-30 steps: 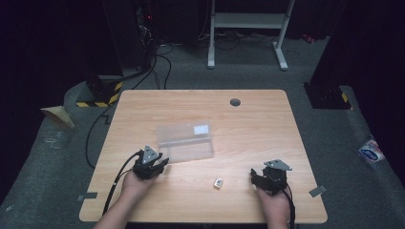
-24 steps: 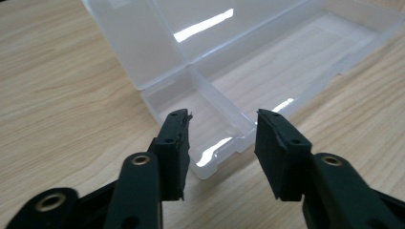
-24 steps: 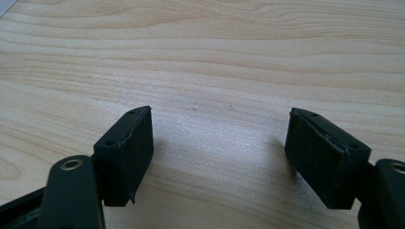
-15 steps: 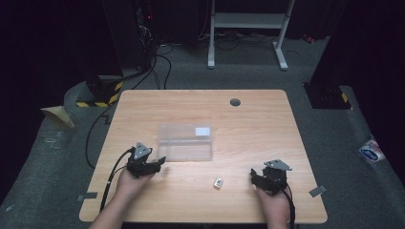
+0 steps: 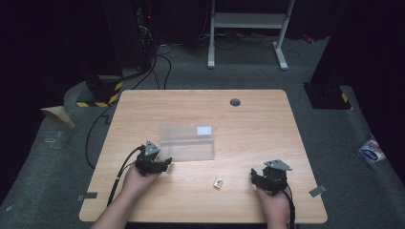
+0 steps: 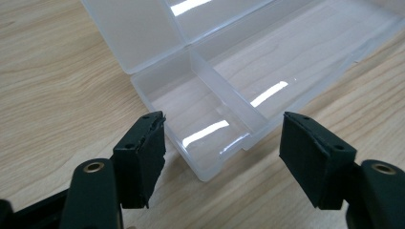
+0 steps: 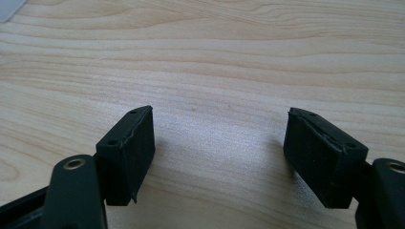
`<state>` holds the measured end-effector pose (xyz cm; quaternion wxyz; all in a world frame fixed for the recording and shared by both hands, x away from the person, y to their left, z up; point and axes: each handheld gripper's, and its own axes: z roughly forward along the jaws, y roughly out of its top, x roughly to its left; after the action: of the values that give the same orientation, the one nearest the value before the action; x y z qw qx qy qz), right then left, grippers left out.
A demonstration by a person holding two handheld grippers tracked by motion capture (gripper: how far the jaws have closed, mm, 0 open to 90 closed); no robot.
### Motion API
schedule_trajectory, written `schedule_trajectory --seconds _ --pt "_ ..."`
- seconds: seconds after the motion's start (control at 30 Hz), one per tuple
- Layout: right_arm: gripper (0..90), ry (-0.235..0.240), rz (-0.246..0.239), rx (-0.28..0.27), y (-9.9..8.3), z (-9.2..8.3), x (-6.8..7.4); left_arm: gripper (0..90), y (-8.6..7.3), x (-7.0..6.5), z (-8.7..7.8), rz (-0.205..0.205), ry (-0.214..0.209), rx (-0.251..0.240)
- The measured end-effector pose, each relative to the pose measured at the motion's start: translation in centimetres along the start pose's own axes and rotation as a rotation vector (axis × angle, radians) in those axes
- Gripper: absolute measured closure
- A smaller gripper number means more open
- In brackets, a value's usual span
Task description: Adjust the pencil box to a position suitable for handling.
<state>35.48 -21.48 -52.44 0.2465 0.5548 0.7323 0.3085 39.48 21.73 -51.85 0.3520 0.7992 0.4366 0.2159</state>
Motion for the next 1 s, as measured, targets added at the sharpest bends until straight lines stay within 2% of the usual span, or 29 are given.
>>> schedule_trajectory --seconds 0.17,0.4,0.53,0.57,0.63,0.77,0.9,1.0 --pt "26.2 -0.002 0.005 0.0 0.0 0.0 0.0 32.8 0.4 -0.4 0.6 0.011 0.0 -0.016" --pt "26.5 -0.001 0.004 0.0 0.0 0.0 0.1 32.7 0.9 -0.6 1.1 0.01 -0.004 -0.008" --pt "28.5 0.024 -0.013 0.001 0.0 0.0 0.1 32.4 1.0 -0.6 1.2 -0.002 -0.003 -0.006" --pt "33.3 0.038 -0.028 0.007 0.2 -0.1 0.0 32.3 0.9 -0.7 1.3 -0.002 -0.003 -0.005" --pt "38.1 0.073 -0.006 0.012 0.7 -0.3 0.1 31.4 0.9 -0.6 1.3 -0.011 -0.007 -0.002" --pt "39.1 0.114 -0.014 -0.064 2.7 -0.3 2.2 30.6 0.7 -0.6 1.6 -0.033 -0.017 0.004" --pt "37.6 0.136 -0.022 -0.073 4.3 1.3 4.4 32.1 0.5 -0.6 1.6 -0.03 -0.015 -0.007" --pt "36.7 0.137 -0.011 -0.079 5.3 2.6 5.9 34.2 0.3 -0.3 1.4 -0.057 -0.024 -0.024"
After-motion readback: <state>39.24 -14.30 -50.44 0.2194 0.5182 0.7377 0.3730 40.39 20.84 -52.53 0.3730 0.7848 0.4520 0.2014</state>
